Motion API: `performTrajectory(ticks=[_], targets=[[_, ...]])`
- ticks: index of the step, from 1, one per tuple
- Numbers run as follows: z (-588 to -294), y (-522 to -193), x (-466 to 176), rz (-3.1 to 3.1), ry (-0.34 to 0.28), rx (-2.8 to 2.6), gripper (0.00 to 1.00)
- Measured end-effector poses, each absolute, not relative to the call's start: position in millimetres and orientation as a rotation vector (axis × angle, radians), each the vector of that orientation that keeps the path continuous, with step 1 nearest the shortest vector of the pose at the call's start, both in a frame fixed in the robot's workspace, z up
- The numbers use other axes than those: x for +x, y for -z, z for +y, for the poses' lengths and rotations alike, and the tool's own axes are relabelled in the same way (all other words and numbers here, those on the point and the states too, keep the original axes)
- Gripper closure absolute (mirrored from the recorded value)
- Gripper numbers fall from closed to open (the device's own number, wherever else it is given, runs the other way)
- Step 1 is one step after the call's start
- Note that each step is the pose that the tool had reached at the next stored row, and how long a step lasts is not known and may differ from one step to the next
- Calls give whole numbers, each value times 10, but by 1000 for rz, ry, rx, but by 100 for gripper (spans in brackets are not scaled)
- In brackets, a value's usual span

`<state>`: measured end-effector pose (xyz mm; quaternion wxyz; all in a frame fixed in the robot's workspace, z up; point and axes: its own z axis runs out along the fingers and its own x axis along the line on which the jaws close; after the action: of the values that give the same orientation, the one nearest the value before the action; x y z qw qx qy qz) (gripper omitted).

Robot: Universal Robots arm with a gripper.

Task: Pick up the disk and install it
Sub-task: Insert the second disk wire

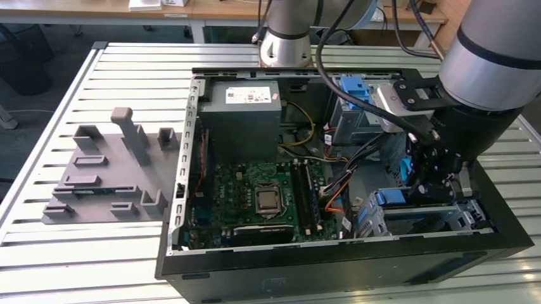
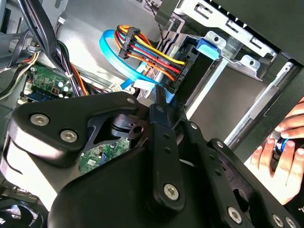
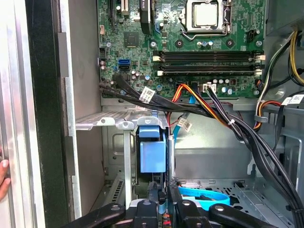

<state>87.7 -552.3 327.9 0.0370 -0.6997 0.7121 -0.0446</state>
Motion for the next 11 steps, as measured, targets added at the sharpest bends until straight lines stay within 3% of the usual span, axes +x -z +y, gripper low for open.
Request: performTrajectory(ticks=[11], targets=[[-5522,-3316,877,2186,136,-2148,76]])
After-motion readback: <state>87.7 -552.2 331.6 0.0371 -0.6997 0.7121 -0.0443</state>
